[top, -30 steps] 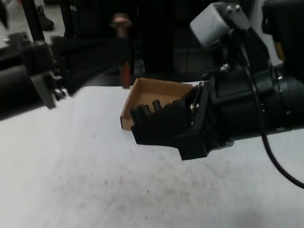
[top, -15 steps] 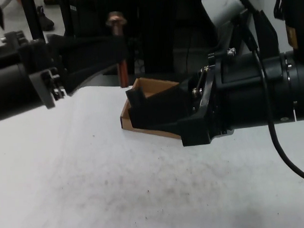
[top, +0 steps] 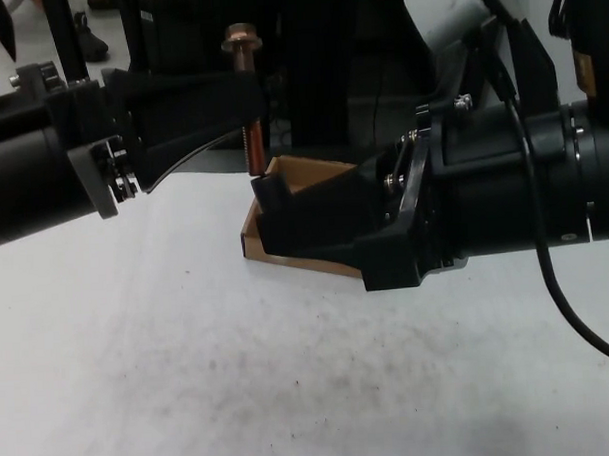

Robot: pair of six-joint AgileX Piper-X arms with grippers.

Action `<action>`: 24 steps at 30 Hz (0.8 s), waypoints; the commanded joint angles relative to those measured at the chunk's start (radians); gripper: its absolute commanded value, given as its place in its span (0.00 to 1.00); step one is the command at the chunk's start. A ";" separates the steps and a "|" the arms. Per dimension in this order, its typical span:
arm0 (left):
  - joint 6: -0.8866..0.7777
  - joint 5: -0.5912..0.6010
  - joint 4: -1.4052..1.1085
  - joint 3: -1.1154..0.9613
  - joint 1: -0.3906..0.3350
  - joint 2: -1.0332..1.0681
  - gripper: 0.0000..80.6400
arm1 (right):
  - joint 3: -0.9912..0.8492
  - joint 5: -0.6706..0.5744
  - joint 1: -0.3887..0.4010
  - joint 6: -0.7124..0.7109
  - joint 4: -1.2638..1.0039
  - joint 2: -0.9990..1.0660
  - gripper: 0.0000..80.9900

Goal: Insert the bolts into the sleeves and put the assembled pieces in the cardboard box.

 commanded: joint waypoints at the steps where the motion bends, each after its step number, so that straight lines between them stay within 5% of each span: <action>1: -0.001 -0.005 -0.019 -0.002 -0.004 -0.010 0.01 | -0.004 -0.004 0.004 0.002 -0.030 -0.012 0.00; 24: -0.026 0.003 -0.019 0.003 -0.004 -0.010 0.01 | -0.004 0.015 0.004 0.008 -0.029 -0.012 0.00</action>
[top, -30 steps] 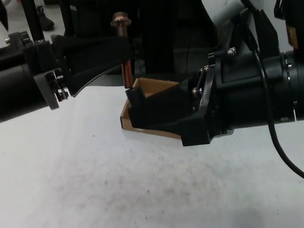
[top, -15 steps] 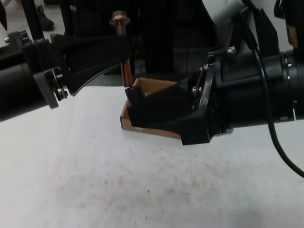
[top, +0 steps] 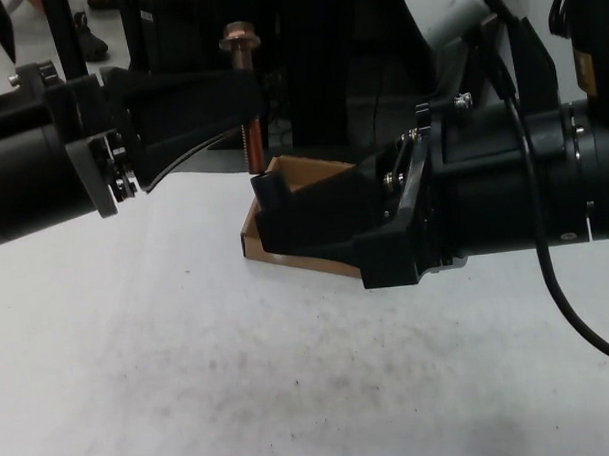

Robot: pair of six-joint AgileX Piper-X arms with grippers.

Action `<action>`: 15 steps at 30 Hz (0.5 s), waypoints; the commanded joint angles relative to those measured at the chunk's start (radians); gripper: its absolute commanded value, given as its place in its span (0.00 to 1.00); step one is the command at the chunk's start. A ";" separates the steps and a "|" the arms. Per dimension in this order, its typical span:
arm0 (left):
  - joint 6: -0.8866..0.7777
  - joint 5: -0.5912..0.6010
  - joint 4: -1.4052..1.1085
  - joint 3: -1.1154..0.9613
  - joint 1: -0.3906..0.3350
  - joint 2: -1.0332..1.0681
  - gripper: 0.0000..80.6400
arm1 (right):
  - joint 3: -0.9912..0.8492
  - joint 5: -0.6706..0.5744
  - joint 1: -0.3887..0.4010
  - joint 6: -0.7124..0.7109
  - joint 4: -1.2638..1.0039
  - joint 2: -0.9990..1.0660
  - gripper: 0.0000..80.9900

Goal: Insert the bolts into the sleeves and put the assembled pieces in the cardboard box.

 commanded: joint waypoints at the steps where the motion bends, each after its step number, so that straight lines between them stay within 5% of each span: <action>1: -0.003 0.006 -0.019 0.003 -0.004 -0.010 0.01 | -0.004 0.006 0.004 0.002 -0.029 -0.012 0.00; 15: 0.008 -0.003 -0.019 0.003 -0.052 -0.008 0.01 | -0.004 0.006 0.004 0.007 -0.029 -0.012 0.00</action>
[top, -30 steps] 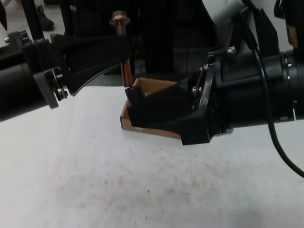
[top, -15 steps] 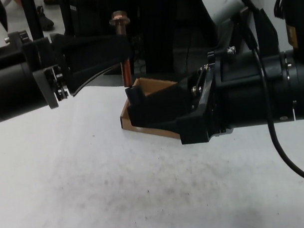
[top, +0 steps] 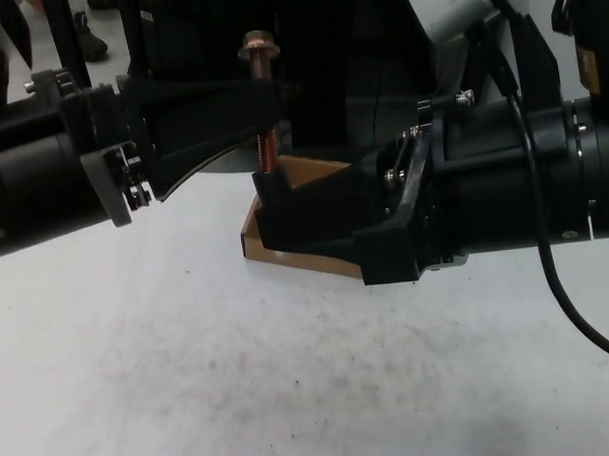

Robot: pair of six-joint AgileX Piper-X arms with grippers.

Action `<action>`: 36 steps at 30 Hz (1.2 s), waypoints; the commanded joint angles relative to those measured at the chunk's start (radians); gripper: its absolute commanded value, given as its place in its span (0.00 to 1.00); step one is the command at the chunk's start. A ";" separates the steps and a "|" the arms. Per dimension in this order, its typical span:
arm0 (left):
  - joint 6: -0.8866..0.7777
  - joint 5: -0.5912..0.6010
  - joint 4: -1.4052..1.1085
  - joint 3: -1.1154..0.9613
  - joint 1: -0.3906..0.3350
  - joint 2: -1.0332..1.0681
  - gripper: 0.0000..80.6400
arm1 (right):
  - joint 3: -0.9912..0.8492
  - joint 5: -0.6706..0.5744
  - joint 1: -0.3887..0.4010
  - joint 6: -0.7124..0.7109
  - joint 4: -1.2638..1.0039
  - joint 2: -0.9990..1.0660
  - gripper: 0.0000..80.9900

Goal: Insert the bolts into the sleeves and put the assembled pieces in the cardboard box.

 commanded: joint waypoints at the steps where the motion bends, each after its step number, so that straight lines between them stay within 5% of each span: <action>1: 0.008 0.007 -0.019 -0.001 -0.011 -0.008 0.01 | -0.004 0.005 0.004 0.001 -0.024 -0.011 0.00; 14: 0.025 0.007 -0.019 -0.001 -0.011 -0.008 0.01 | -0.004 0.145 0.004 0.038 -0.016 -0.011 0.00; 36: 0.222 0.017 0.207 -0.001 -0.011 -0.008 0.01 | -0.004 0.126 0.002 -0.016 0.022 -0.011 0.00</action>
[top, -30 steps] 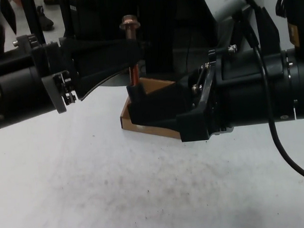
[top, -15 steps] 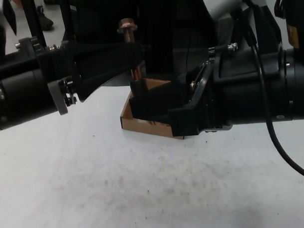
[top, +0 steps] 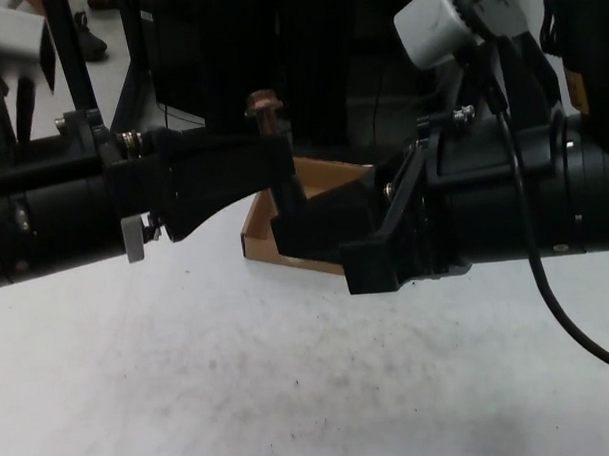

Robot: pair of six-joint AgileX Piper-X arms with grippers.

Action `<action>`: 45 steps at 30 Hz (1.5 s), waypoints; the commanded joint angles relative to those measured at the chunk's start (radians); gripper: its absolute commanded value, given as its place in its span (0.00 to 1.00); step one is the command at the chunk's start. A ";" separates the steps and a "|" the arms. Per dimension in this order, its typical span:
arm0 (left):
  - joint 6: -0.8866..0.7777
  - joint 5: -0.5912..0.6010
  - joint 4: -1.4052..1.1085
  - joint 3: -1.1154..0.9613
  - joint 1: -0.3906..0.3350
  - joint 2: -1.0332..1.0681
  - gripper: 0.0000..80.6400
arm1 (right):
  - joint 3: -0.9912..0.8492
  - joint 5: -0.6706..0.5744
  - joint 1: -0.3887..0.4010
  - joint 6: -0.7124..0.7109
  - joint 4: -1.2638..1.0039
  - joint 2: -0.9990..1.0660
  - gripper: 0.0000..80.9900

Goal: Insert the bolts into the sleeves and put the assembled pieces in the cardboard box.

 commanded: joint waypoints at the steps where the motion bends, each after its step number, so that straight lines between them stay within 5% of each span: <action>1: 0.021 0.009 0.031 -0.001 -0.003 -0.008 0.01 | -0.010 0.011 -0.008 -0.013 -0.022 -0.009 0.00; 7: 0.072 0.009 0.033 -0.001 -0.003 -0.008 0.02 | -0.010 0.011 -0.008 -0.016 -0.022 -0.009 0.00; 15: 0.061 0.012 0.017 -0.001 -0.003 -0.008 0.53 | -0.010 -0.003 -0.008 -0.031 -0.006 -0.009 0.00; 17: 0.039 0.006 0.018 -0.001 -0.003 -0.008 0.60 | -0.010 -0.003 -0.008 -0.031 -0.006 -0.009 0.00; 32: -0.017 -0.033 -0.127 -0.007 0.063 -0.055 0.61 | -0.010 -0.018 -0.008 -0.059 0.118 -0.009 0.00; 39: 0.061 -0.049 0.228 -0.007 0.127 -0.225 0.57 | -0.016 0.058 -0.025 -0.062 0.114 0.028 0.00; 45: 0.145 -0.188 0.665 -0.007 0.159 -0.423 0.51 | -0.104 0.058 -0.127 -0.041 0.114 0.220 0.00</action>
